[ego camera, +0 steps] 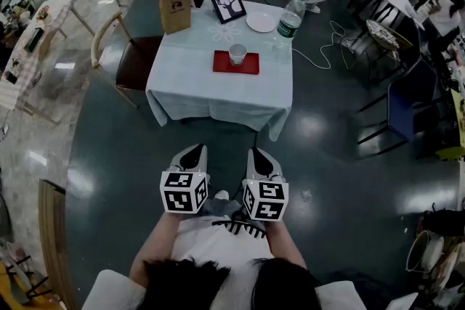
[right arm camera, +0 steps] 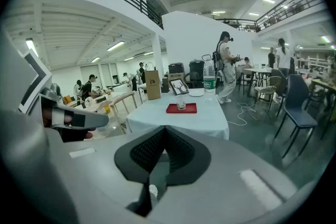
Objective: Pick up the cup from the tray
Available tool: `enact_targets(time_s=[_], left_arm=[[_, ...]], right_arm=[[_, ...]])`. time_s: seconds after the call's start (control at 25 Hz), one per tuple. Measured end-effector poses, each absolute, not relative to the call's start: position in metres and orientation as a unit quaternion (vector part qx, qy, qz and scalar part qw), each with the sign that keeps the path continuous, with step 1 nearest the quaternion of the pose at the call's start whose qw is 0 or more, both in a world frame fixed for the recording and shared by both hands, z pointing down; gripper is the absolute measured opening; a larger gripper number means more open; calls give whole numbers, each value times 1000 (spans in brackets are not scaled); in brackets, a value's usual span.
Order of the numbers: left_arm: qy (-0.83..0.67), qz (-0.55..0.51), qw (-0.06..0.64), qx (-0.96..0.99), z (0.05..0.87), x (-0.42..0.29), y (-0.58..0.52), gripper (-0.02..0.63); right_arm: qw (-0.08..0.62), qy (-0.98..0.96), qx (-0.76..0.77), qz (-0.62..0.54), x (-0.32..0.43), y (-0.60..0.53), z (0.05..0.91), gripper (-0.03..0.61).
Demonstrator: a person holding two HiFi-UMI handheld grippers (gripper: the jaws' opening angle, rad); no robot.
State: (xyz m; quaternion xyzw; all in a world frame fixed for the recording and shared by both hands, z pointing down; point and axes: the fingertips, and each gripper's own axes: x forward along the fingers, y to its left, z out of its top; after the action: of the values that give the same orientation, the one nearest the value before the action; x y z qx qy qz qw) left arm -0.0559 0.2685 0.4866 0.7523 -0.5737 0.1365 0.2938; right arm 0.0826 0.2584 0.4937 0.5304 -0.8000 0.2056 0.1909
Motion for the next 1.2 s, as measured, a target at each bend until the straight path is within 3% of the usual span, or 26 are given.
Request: enact_targets(time_s=[0.36, 0.6, 0.72, 0.8, 0.88, 1.2], left_arm=[[-557, 140, 303, 761, 493, -61, 245, 0], [-550, 146, 310, 762, 498, -77, 214, 0], [-543, 151, 312, 765, 500, -88, 191, 0], [-536, 156, 313, 769, 502, -95, 175, 0], [-529, 157, 312, 773, 503, -103, 156, 0], [-496, 162, 305, 797, 503, -134, 86, 0]], right_arm=[[207, -793, 535, 205, 74, 235, 501, 25], [140, -800, 539, 224, 58, 203, 492, 39], [106, -816, 516, 238, 39, 182, 487, 220], [79, -818, 520, 234, 31, 166, 481, 294], [66, -814, 530, 226, 25, 148, 477, 333], [82, -802, 558, 199, 1, 89, 477, 382]])
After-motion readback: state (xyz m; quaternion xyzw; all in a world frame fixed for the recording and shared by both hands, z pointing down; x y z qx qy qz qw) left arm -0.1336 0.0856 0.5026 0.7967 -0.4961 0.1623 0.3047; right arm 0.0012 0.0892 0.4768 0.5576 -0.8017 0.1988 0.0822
